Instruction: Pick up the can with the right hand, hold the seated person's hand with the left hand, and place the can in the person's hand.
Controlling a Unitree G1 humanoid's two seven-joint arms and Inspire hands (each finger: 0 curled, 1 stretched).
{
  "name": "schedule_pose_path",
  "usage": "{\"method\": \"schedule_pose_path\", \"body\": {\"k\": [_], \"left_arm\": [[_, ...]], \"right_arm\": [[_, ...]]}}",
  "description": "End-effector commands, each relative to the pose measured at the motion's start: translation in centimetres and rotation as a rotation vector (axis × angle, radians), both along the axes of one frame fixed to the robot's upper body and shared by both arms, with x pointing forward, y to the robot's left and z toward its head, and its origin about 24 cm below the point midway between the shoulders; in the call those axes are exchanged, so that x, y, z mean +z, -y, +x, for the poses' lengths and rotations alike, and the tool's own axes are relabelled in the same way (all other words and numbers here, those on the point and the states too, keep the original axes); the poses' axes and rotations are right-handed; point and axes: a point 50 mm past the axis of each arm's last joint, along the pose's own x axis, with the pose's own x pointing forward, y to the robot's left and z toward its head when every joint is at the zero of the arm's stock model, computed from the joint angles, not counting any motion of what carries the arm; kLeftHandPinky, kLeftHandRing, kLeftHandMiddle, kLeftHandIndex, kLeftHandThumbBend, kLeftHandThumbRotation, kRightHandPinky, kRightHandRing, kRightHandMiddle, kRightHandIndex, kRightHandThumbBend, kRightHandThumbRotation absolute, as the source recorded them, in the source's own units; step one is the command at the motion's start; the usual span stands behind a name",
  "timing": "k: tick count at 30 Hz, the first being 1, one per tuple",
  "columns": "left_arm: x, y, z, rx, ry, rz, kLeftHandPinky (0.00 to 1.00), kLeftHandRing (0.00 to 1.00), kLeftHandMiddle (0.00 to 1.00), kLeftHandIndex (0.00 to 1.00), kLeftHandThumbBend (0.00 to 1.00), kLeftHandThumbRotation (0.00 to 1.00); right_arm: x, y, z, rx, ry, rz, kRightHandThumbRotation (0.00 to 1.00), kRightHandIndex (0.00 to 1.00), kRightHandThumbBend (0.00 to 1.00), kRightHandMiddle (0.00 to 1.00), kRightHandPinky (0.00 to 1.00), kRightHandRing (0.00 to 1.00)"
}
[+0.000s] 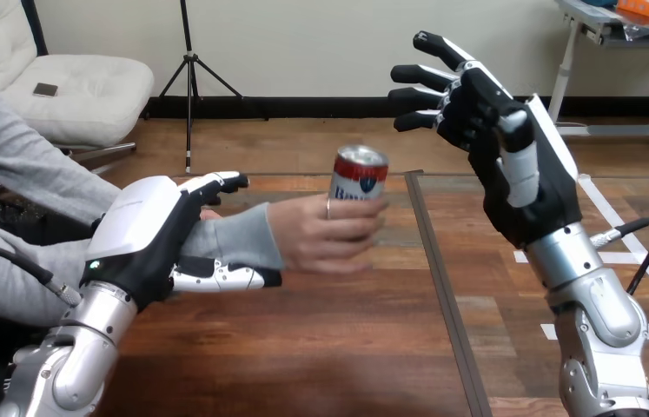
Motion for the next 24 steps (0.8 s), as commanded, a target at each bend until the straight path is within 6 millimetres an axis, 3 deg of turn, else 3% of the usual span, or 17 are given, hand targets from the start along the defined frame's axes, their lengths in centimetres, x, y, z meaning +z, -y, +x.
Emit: {"method": "schedule_pose_path", "body": {"k": [1, 14, 24], "left_arm": [[2.26, 0.38, 0.55, -0.023, 0.081, 0.013, 0.74, 0.8, 0.82, 0.81, 1.0, 0.65], [2.43, 0.33, 0.34, -0.027, 0.059, 0.009, 0.82, 0.82, 0.83, 0.82, 1.0, 0.68], [2.55, 0.27, -0.02, -0.034, 0.074, -0.036, 0.81, 0.81, 0.83, 0.82, 1.0, 0.77]], "right_arm": [[1.33, -0.06, 0.54, -0.006, 0.061, 0.042, 1.0, 0.87, 1.0, 0.79, 0.65, 0.74], [1.27, 0.04, 0.46, -0.003, 0.071, 0.042, 1.0, 0.87, 1.0, 0.78, 0.64, 0.73], [1.24, 0.17, 0.3, -0.008, 0.069, 0.046, 1.0, 0.87, 1.0, 0.78, 0.62, 0.72]]}}
